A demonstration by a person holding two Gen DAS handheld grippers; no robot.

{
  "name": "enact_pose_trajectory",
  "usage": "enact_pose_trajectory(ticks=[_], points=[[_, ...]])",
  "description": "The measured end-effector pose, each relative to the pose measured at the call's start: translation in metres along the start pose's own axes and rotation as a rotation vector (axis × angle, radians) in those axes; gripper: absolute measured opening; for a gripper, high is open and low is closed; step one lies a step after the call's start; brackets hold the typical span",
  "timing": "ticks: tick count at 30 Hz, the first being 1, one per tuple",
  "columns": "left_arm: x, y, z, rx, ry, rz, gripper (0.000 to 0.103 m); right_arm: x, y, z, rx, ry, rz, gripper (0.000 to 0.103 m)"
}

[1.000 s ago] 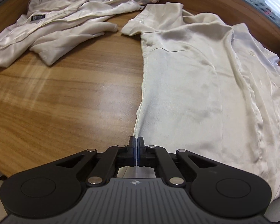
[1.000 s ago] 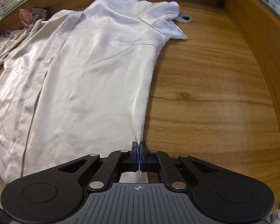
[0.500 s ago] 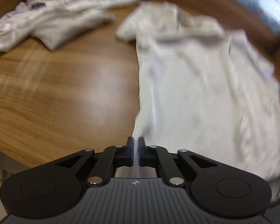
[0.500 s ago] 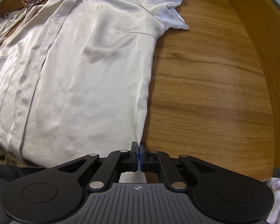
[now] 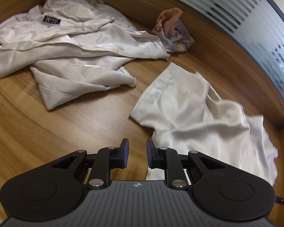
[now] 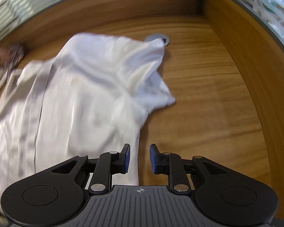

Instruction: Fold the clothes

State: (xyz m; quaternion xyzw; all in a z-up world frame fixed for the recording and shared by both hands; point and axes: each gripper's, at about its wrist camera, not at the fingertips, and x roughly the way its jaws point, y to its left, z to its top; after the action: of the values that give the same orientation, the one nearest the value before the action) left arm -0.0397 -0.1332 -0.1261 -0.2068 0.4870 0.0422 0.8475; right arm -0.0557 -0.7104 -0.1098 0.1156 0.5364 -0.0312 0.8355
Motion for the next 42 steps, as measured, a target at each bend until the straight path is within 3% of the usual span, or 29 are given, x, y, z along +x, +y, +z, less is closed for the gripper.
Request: enact_pose_trajectory(ticks=[8, 17, 22, 23, 26, 30, 37, 40, 42], points=[[0.027, -0.001, 0.018, -0.083, 0.019, -0.025, 0.021, 0.036, -0.013, 0.03, 0.192, 0.031, 0.022, 0.025], [0.053, -0.019, 0.031, 0.036, -0.001, 0.04, 0.041, 0.048, -0.004, 0.036, 0.156, 0.017, -0.065, 0.036], [0.067, -0.027, 0.034, 0.101, 0.0, 0.061, 0.042, 0.054, 0.001, 0.042, 0.101, 0.013, -0.103, 0.037], [0.068, -0.03, 0.033, 0.12, -0.008, 0.069, 0.04, 0.056, 0.002, 0.042, 0.091, 0.016, -0.105, 0.036], [0.069, -0.035, 0.033, 0.157, -0.037, 0.103, 0.002, 0.057, 0.004, 0.043, 0.079, 0.014, -0.09, 0.015], [0.065, -0.038, 0.036, 0.17, -0.091, 0.145, 0.001, 0.055, 0.006, 0.043, 0.061, -0.001, -0.105, 0.006], [0.063, -0.039, 0.051, 0.161, -0.107, 0.204, 0.001, 0.049, 0.001, 0.042, 0.066, -0.025, -0.139, 0.005], [0.063, -0.038, 0.05, 0.165, -0.085, 0.204, 0.008, 0.046, 0.003, 0.043, 0.053, -0.024, -0.144, 0.009], [0.056, -0.038, 0.051, 0.165, -0.108, 0.2, 0.032, 0.041, 0.006, 0.044, 0.035, -0.029, -0.148, 0.017]])
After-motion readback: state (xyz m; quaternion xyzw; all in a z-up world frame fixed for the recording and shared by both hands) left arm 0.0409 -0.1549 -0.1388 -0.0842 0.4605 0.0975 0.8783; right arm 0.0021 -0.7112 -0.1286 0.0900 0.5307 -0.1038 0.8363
